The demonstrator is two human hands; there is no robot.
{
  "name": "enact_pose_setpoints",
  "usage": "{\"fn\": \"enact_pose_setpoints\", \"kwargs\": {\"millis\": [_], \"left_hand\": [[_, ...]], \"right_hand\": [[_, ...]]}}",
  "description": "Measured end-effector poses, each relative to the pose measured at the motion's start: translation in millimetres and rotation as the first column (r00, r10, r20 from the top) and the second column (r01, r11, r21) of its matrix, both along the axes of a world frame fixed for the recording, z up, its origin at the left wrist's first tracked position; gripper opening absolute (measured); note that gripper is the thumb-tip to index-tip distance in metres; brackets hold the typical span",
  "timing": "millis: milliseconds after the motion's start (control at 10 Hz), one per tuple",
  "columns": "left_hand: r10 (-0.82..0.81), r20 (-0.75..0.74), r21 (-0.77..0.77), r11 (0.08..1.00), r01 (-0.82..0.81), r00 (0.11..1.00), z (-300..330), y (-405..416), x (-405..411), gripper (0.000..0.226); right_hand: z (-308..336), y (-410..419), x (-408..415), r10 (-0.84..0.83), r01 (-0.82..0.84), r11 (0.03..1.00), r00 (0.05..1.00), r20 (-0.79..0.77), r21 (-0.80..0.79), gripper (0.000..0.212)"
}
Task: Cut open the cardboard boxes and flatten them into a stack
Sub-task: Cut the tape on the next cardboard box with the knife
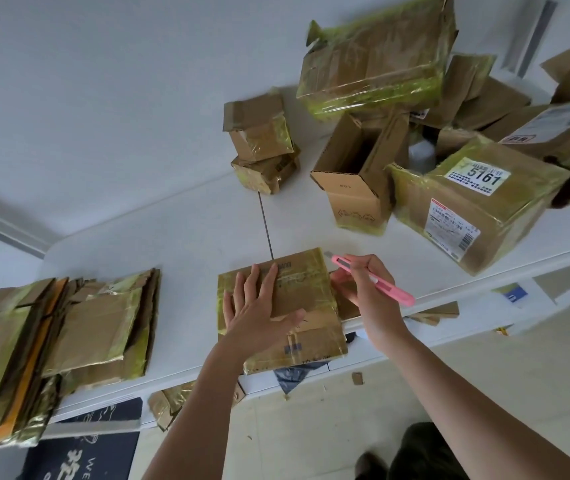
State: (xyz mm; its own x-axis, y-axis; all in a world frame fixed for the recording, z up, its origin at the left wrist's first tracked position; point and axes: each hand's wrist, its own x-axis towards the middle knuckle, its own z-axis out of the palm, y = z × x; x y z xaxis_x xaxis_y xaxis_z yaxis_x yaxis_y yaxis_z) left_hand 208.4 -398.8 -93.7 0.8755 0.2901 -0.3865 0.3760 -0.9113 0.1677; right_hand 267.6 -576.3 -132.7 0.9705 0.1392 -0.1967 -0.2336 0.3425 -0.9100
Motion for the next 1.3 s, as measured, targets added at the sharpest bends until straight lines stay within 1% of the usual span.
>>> {"fn": "enact_pose_setpoints", "kwargs": {"millis": [300, 400, 500, 700, 800, 900, 1000, 1100, 1200, 1300], "left_hand": [[0.016, -0.003, -0.025, 1.000, -0.016, 1.000, 0, -2, 1, 0.090], [0.027, 0.004, -0.017, 0.999, -0.027, 1.000, -1, -4, 1, 0.090], [0.033, 0.013, -0.004, 0.999, -0.033, 0.999, -1, -5, 0, 0.090], [0.032, 0.019, 0.001, 0.999, -0.032, 0.999, -3, -5, 0, 0.090], [0.037, 0.020, -0.003, 0.999, -0.037, 0.999, -3, -5, -1, 0.091], [0.039, 0.020, -0.004, 0.999, -0.039, 0.999, -2, -6, 0, 0.091], [0.037, 0.021, -0.003, 0.999, -0.037, 0.999, -2, -6, 0, 0.091], [0.042, 0.026, -0.023, 0.999, -0.041, 0.999, 0, -5, -1, 0.091], [0.041, 0.022, -0.032, 0.999, -0.041, 0.999, 1, -5, -1, 0.091], [0.048, 0.008, -0.026, 0.999, -0.048, 0.999, 1, -6, 2, 0.091]], "right_hand": [[-1, 0, 16, 0.082, -0.039, 0.976, 0.977, 0.195, -0.214, 0.016], [1, -3, 13, 0.121, -0.060, 0.967, 0.963, 0.241, -0.248, 0.019], [-2, -6, 6, 0.140, -0.069, 0.962, 0.956, 0.256, -0.265, 0.021], [-6, -16, -14, 0.157, -0.093, 0.964, 0.956, 0.250, -0.248, 0.015], [-5, -21, -22, 0.171, -0.104, 0.960, 0.953, 0.249, -0.260, 0.016], [-5, -28, -36, 0.248, -0.173, 0.942, 0.937, 0.248, -0.289, 0.018], [-3, -36, -43, 0.280, -0.208, 0.933, 0.932, 0.230, -0.293, 0.019], [6, -41, -35, 0.341, -0.282, 0.910, 0.926, 0.161, -0.305, 0.021], [15, -45, -24, 0.357, -0.313, 0.910, 0.925, 0.127, -0.273, 0.021], [15, -39, -12, 0.230, -0.207, 0.953, 0.970, 0.083, -0.221, 0.025]]}}
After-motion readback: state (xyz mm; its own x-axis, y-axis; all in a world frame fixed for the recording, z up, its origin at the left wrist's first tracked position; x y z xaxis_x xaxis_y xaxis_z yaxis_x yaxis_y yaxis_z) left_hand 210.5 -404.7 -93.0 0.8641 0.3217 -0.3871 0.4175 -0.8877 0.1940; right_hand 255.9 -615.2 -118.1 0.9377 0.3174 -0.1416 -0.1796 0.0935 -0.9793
